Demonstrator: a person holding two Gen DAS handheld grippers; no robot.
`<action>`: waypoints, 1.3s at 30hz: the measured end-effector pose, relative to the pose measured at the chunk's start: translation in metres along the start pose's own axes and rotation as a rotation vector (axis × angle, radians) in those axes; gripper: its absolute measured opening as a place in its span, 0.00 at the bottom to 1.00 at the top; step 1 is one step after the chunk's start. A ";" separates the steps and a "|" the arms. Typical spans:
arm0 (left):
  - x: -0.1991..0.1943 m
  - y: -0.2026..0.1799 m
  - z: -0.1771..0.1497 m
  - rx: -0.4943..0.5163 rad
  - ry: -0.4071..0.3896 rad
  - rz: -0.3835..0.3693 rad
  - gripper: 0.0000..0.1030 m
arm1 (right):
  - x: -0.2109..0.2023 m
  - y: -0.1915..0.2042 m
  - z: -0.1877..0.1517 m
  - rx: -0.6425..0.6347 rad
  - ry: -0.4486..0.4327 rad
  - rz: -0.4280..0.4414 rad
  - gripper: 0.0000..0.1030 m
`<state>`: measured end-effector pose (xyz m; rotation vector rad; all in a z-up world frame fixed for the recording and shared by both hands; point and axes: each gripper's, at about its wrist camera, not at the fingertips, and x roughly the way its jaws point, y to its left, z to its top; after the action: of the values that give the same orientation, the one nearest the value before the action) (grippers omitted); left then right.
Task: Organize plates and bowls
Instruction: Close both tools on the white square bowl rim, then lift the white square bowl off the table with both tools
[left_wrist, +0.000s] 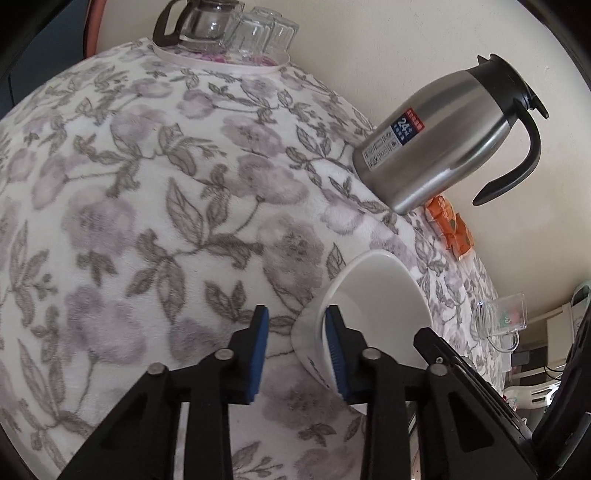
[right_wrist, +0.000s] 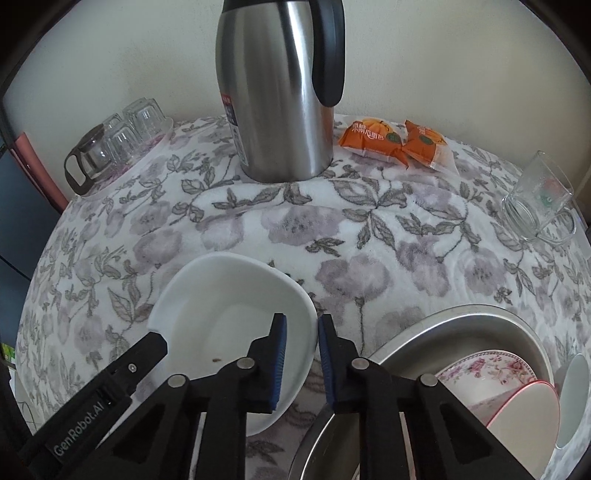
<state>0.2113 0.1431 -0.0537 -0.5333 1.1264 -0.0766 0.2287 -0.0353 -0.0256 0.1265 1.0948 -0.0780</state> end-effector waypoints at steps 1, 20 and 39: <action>0.002 -0.001 0.000 0.001 0.002 -0.005 0.26 | 0.002 0.000 0.000 0.000 0.003 -0.002 0.16; 0.028 -0.009 0.002 0.023 0.029 -0.007 0.14 | 0.025 -0.001 0.003 0.008 0.043 0.009 0.11; -0.057 -0.032 -0.002 0.096 -0.085 -0.046 0.13 | -0.070 -0.001 -0.005 0.010 -0.108 0.042 0.11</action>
<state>0.1906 0.1326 0.0076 -0.4728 1.0229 -0.1456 0.1918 -0.0360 0.0347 0.1523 0.9836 -0.0521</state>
